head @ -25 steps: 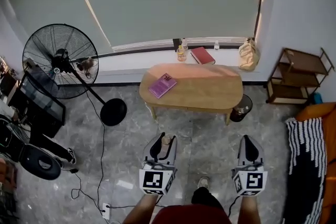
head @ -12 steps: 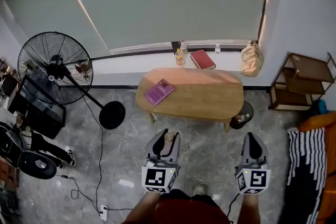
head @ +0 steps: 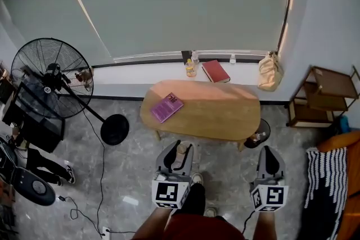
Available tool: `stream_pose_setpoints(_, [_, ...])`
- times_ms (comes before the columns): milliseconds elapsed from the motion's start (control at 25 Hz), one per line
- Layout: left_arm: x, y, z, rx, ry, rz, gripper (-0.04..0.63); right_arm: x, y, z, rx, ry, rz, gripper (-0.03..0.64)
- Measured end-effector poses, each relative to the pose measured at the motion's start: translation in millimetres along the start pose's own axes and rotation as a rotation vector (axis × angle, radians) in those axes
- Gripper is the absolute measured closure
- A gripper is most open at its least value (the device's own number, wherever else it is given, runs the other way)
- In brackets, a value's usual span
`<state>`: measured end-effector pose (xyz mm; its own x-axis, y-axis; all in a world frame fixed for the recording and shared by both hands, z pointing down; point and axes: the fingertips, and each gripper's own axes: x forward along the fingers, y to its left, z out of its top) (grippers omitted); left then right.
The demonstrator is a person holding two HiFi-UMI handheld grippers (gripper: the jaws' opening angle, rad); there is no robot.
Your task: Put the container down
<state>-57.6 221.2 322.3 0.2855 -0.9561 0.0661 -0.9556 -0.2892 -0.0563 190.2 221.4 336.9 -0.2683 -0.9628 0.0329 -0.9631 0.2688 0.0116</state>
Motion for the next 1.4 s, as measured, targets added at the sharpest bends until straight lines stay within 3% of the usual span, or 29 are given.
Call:
stream_pose_setpoints(720, [156.2,141.0,-2.8,-0.012,-0.004,-0.048,0.448,199.6,45.8,17.6,-0.059,0.040,-0.030,0.621])
stream_pose_setpoints(1040, [191.0,178.5,-14.4,-0.031,-0.006,-0.062,0.448,241.3,61.0,16.6,-0.086,0.051,-0.051,0.621])
stream_pose_setpoints(1400, [218.7,184.7,-25.2,-0.040,0.002,-0.092,0.448,260.7,58.4,10.0,-0.098,0.060,-0.066,0.621])
